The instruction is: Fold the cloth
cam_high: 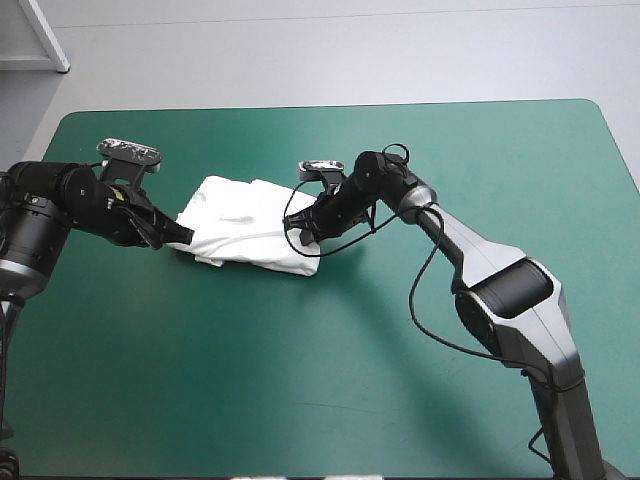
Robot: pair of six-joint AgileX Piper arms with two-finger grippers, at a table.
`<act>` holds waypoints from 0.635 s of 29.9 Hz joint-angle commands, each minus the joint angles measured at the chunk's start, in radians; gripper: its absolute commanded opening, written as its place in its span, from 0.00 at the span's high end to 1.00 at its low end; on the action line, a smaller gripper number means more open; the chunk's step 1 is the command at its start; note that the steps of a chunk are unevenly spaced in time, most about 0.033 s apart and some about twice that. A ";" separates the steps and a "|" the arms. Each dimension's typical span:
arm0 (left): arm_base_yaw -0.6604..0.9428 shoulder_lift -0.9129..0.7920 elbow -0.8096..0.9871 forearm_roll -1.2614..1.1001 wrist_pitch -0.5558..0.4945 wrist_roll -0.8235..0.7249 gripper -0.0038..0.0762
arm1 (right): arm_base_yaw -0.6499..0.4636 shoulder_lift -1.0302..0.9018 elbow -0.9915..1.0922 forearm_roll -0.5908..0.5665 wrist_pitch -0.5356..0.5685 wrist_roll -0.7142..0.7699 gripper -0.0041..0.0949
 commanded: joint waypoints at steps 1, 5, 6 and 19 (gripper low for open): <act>-0.001 -0.034 -0.026 -0.011 -0.041 0.001 0.93 | -0.006 -0.073 -0.061 -0.026 -0.004 -0.019 0.98; -0.001 -0.034 -0.026 -0.011 -0.051 0.001 0.93 | -0.013 -0.077 -0.132 -0.188 0.063 0.039 0.98; -0.001 -0.034 -0.026 -0.011 -0.055 0.001 0.93 | -0.017 -0.077 -0.154 -0.245 0.085 0.061 0.98; -0.001 -0.034 -0.026 -0.014 -0.098 0.004 0.93 | -0.326 -0.094 -0.219 -0.583 0.184 0.251 0.98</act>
